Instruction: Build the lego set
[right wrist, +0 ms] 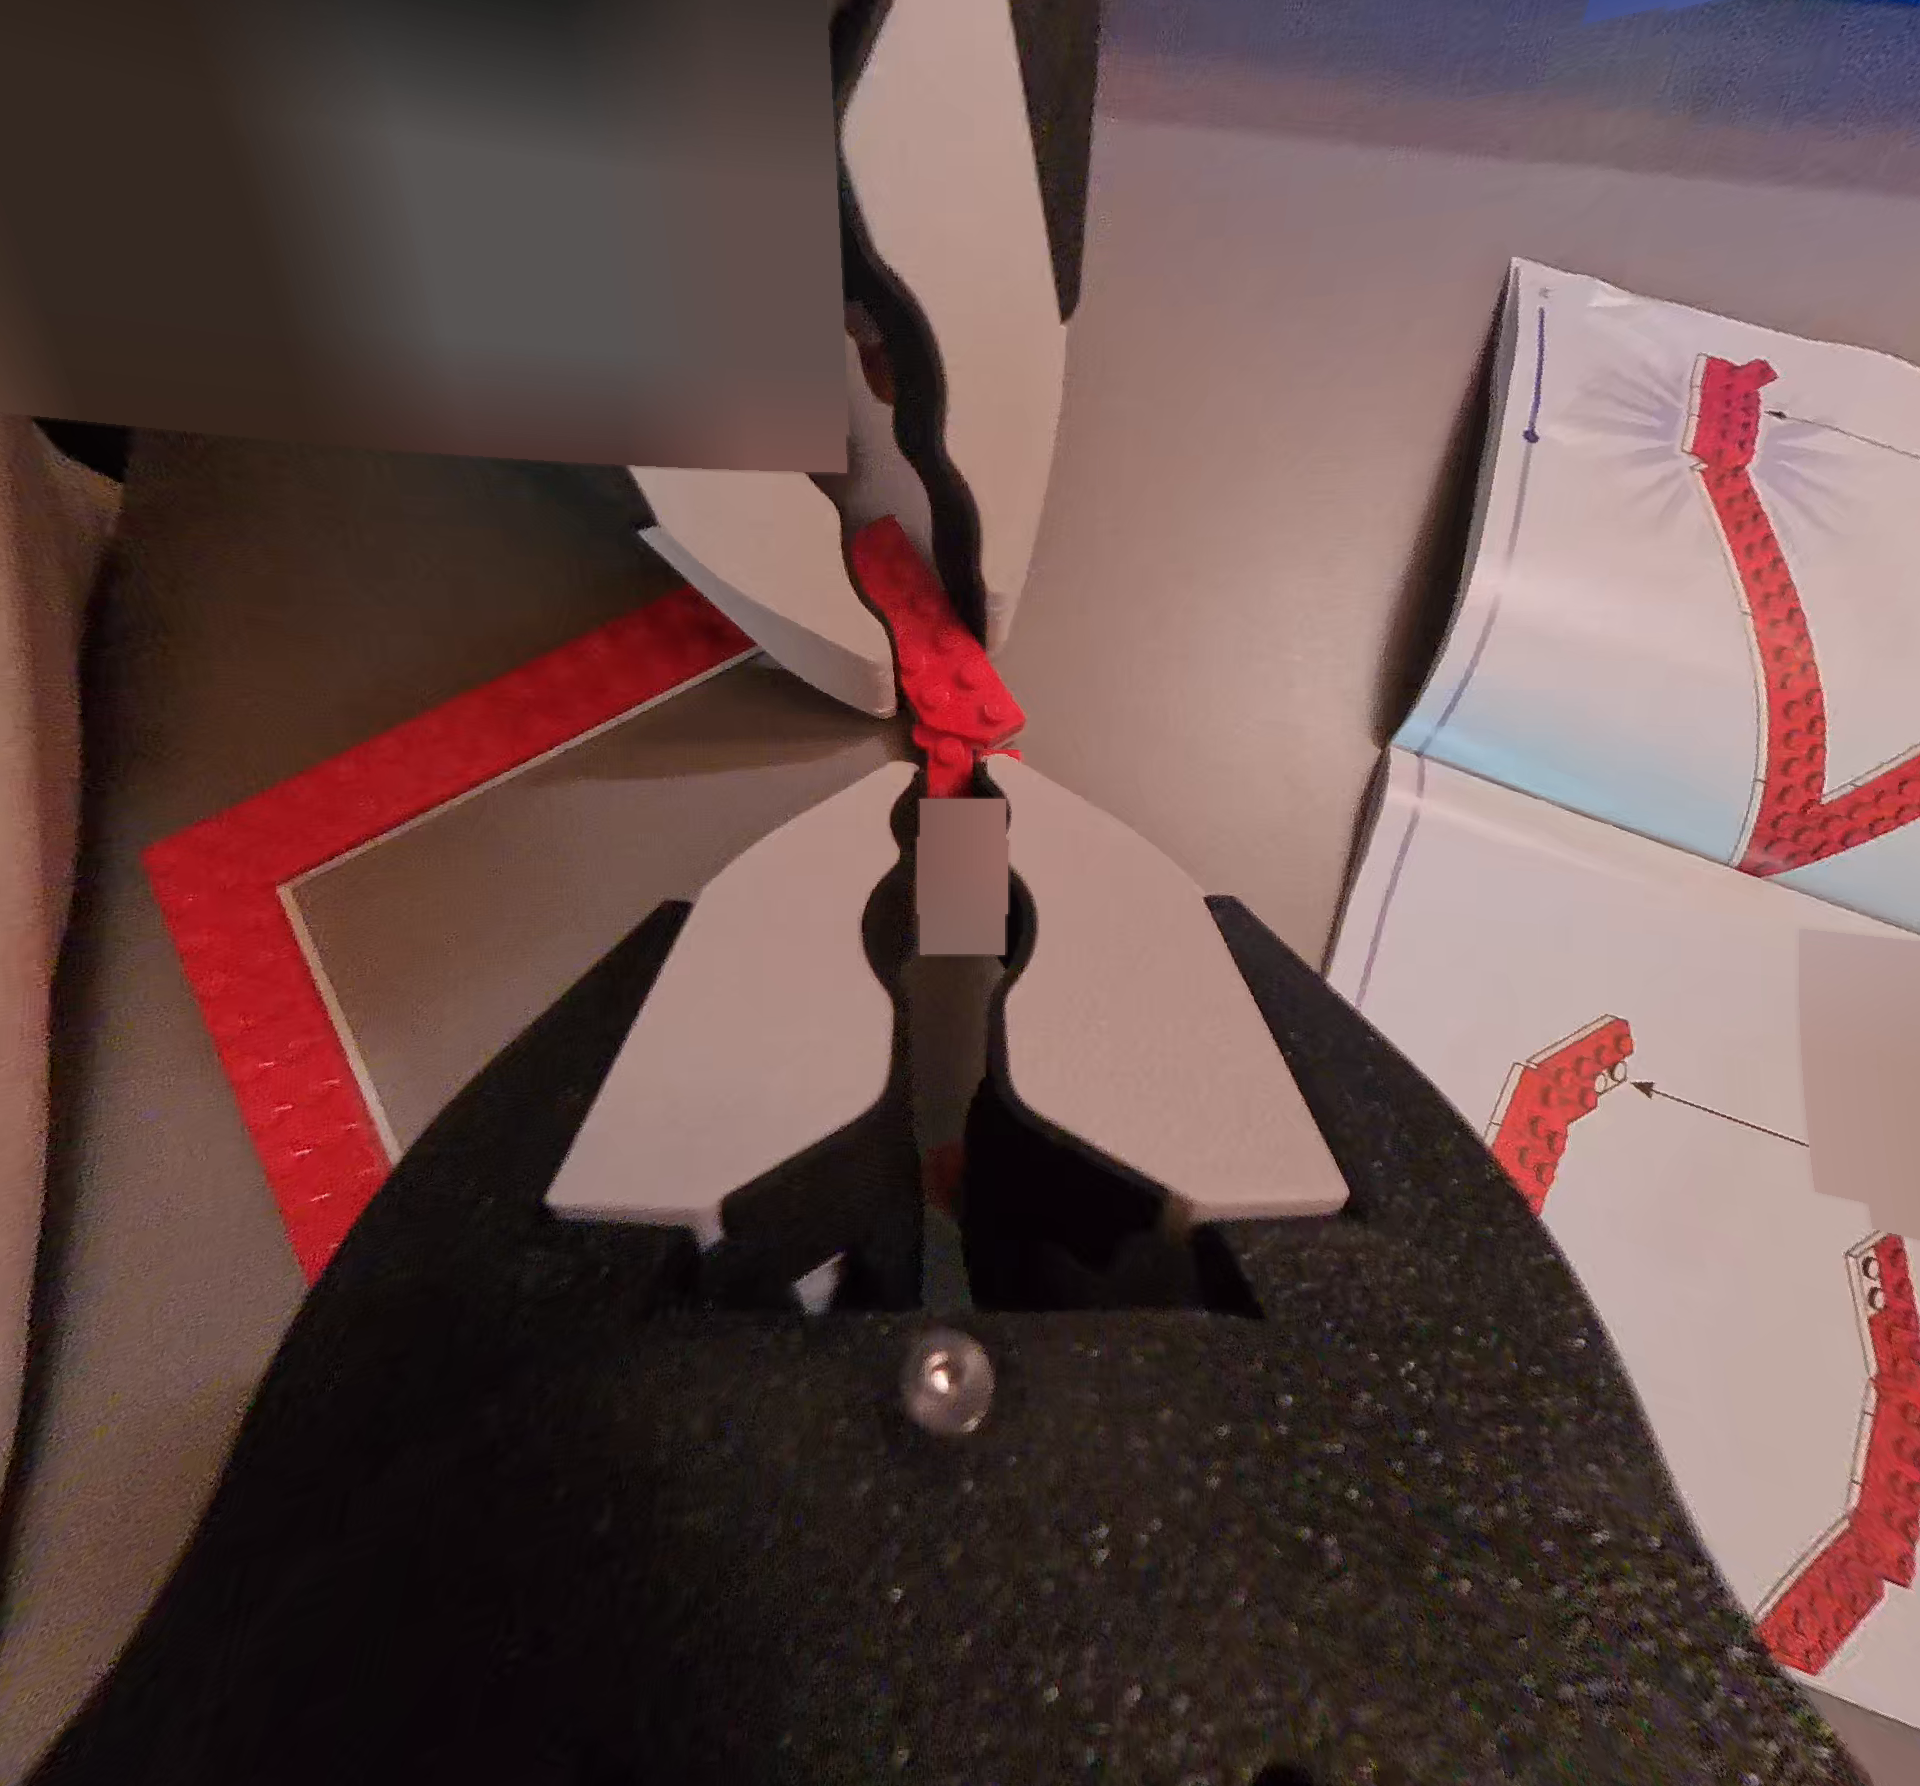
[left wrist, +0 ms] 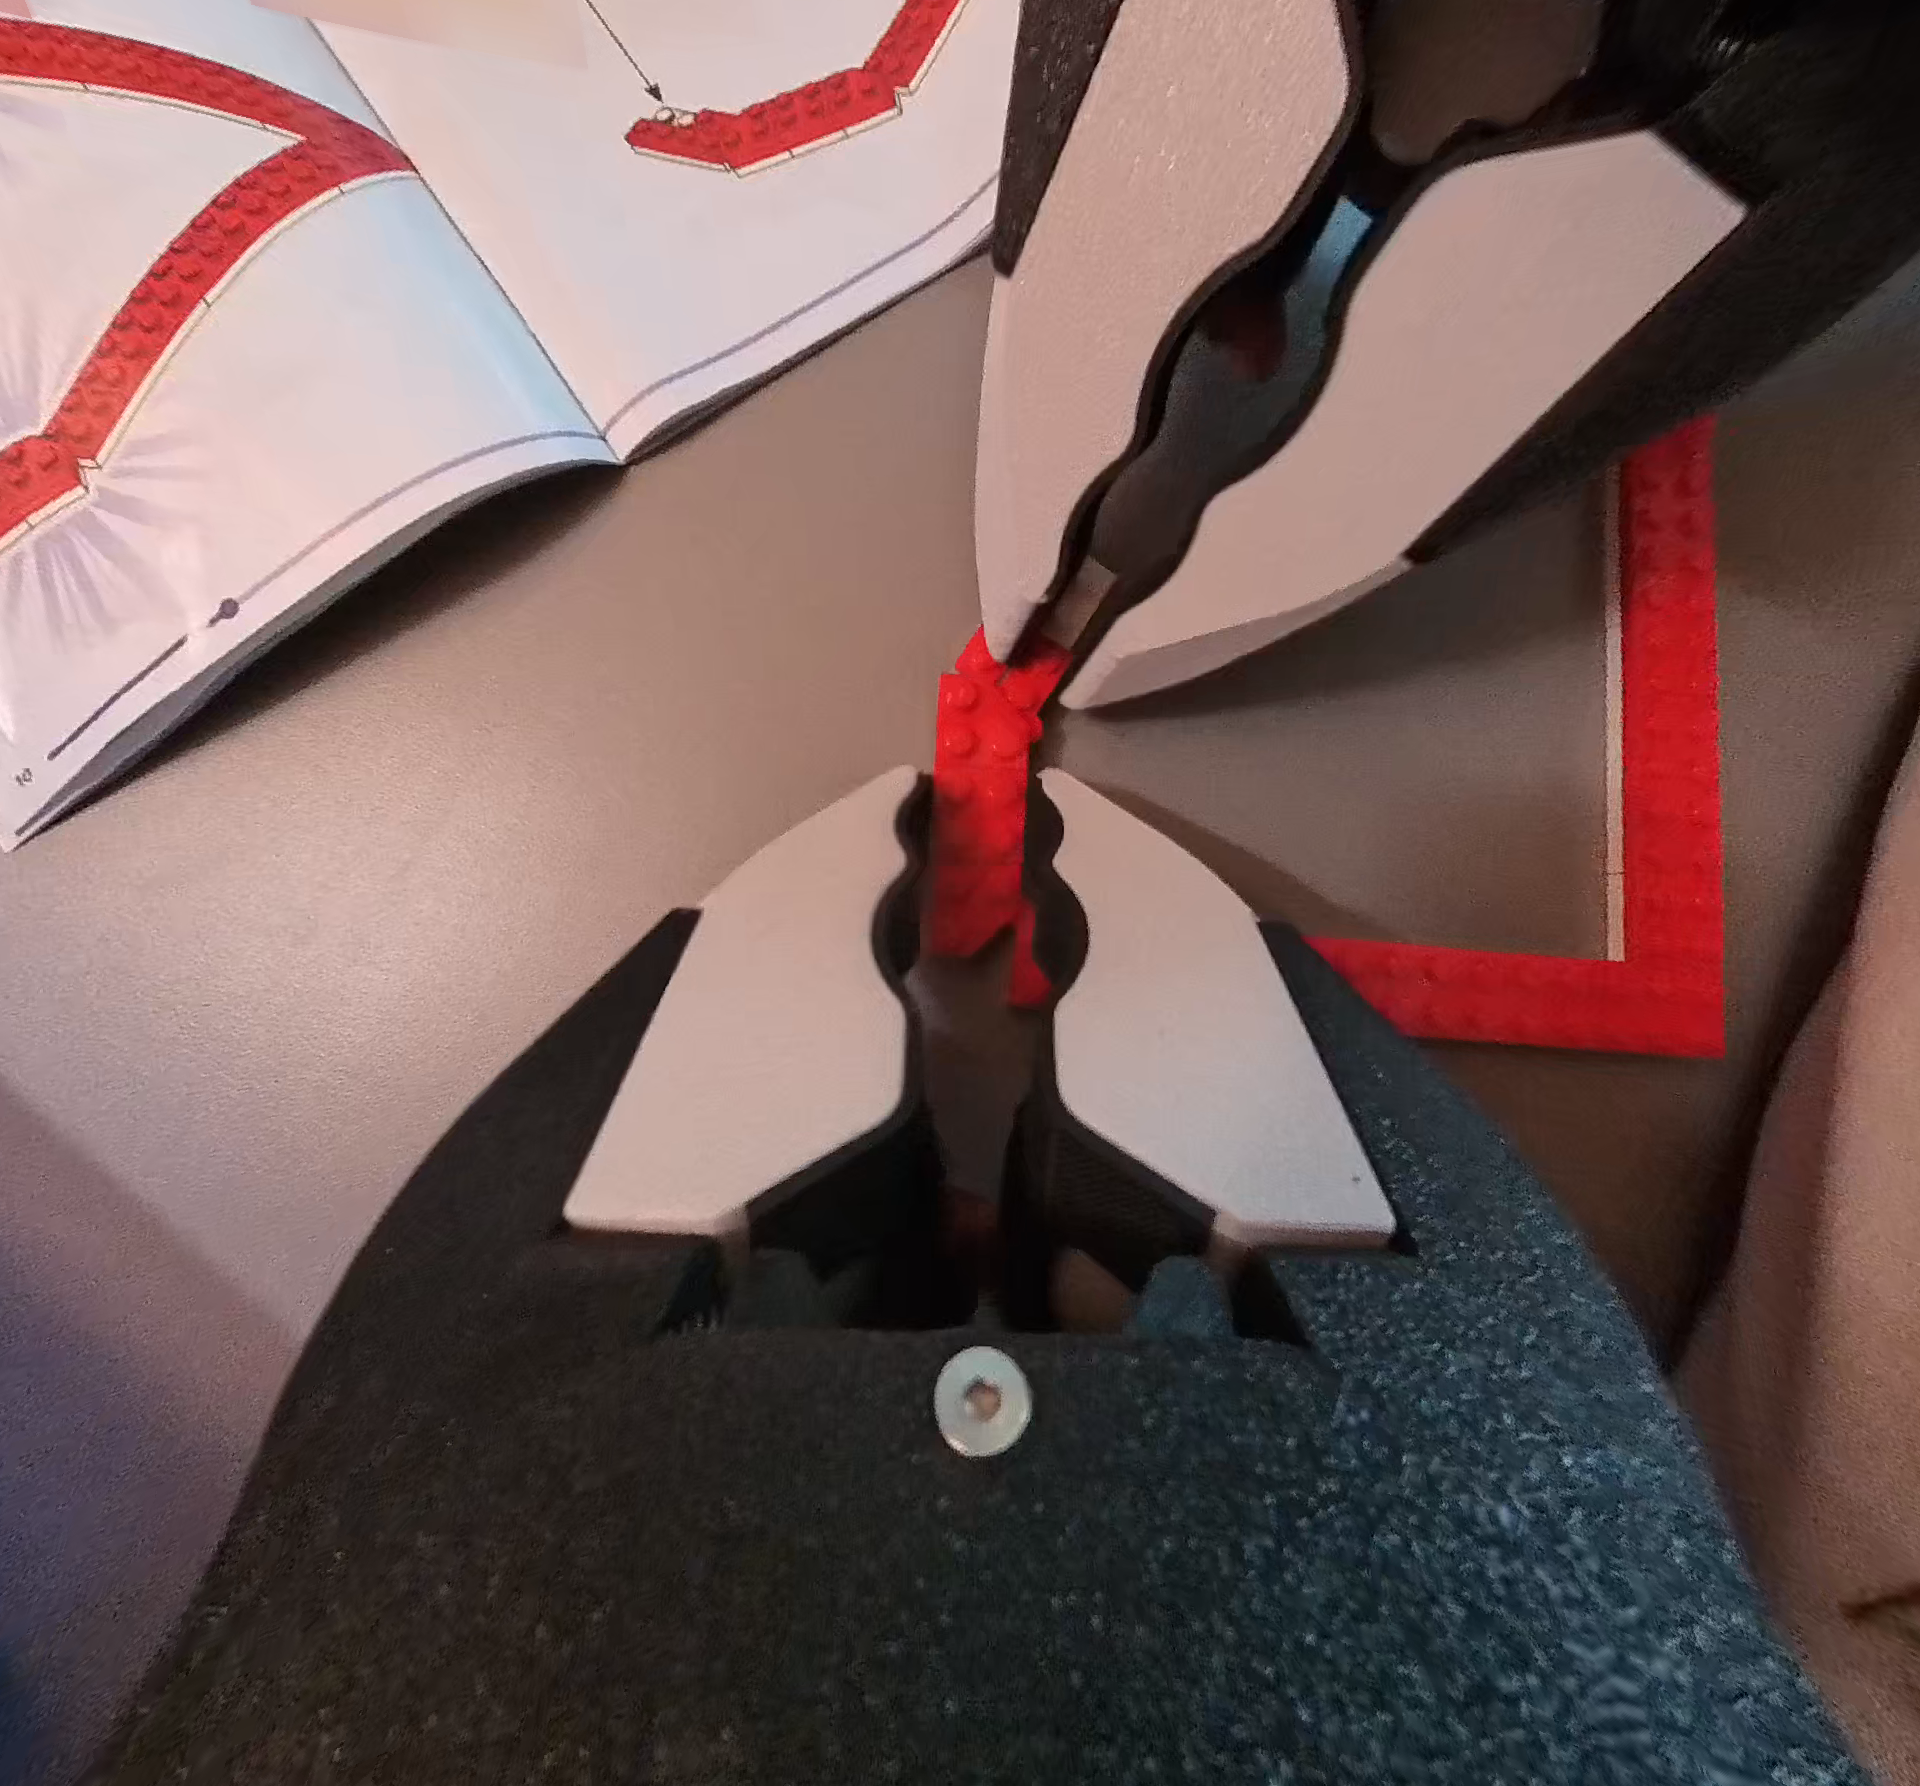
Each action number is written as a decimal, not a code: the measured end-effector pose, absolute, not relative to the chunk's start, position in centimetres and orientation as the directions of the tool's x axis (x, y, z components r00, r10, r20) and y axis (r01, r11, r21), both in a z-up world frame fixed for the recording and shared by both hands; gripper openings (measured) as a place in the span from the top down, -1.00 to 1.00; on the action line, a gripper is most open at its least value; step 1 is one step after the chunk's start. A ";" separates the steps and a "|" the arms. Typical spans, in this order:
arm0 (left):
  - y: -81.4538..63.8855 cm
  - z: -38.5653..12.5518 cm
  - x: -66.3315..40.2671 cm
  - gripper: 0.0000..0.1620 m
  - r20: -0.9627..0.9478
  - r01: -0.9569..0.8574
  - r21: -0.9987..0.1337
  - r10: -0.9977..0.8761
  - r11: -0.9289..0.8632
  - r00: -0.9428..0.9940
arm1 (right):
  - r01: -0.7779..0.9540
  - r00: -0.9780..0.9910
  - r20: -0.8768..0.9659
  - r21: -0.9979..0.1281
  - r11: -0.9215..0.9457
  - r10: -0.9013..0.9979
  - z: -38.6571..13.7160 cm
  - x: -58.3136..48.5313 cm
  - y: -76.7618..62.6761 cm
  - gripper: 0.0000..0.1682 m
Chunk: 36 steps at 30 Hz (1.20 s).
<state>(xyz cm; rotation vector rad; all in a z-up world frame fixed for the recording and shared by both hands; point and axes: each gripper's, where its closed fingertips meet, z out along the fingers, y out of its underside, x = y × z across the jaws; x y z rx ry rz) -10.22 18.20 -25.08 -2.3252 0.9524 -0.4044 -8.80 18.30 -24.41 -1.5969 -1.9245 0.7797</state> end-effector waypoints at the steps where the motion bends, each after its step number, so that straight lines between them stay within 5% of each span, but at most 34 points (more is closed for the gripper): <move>1: 18.2 -25.1 -10.2 0.79 0.058 -0.531 -0.624 -0.712 -0.573 0.700 | 0.691 -0.170 0.034 -0.708 0.144 0.985 -24.4 -8.8 18.3 0.91; 17: 18.3 -25.1 -9.9 0.80 0.040 -0.498 -0.655 -0.684 -0.569 0.729 | 0.705 0.068 -0.001 -0.708 -0.049 0.998 -24.2 -8.2 17.9 0.90; 19: 18.3 -25.1 -9.9 0.80 0.043 -0.497 -0.655 -0.684 -0.569 0.728 | 0.676 0.037 0.011 -0.736 -0.017 0.999 -23.6 -8.0 18.1 0.66; 22: 18.3 -25.0 -9.9 0.80 0.043 -0.498 -0.656 -0.686 -0.567 0.726 | 0.704 0.021 0.062 -0.709 0.029 0.998 -24.4 -6.4 19.3 0.57; 25: 18.4 -25.0 -10.0 0.80 0.048 -0.485 -0.658 -0.675 -0.576 0.737 | 0.702 0.009 -0.013 -0.712 -0.016 1.000 -24.8 -6.2 18.6 0.80; 36: 18.4 -25.1 -10.1 0.80 0.030 -0.496 -0.649 -0.671 -0.577 0.741 | 0.704 0.123 -0.046 -0.700 -0.120 0.991 -25.0 -6.6 18.3 0.81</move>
